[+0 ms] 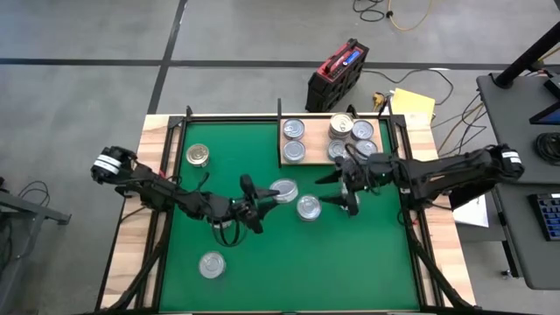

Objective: Stack canned seafood by type on shelf
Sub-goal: Stack the green tuna can on top of the green tuna can on the shelf

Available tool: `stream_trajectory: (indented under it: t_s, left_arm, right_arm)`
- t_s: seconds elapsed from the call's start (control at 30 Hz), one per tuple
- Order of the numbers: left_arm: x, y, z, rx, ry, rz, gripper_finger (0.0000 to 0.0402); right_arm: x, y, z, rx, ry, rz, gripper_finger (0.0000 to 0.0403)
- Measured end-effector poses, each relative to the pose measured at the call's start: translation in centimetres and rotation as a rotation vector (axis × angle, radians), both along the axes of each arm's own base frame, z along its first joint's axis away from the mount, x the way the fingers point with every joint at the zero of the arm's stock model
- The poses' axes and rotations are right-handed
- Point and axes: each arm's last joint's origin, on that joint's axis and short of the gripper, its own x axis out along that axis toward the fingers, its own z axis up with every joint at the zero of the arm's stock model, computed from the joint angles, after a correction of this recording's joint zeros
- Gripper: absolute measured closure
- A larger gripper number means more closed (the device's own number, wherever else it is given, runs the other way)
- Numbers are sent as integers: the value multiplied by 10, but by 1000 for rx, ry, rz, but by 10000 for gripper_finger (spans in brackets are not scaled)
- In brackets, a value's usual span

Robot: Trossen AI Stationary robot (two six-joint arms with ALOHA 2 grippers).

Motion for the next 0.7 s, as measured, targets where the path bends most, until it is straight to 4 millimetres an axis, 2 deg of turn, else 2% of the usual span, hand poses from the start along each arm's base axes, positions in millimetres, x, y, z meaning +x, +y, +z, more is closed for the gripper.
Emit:
stream_trajectory:
  t_s: [0.17, 0.37, 0.47, 0.7]
  left_arm:
    - [5, -2, -4, -38, 11, -17, 275]
    - [6, -3, -4, -104, -4, -37, 275]
    - [7, -4, -3, -126, -12, -49, 275]
    - [7, -4, -4, -137, -13, -57, 275]
  right_arm:
    - [11, 22, 3, -384, -4, -12, 115]
    - [26, 43, 10, -717, 9, -38, 104]
    - [38, 49, 6, -822, 53, -50, 96]
    - [62, 54, -1, -889, 118, -24, 95]
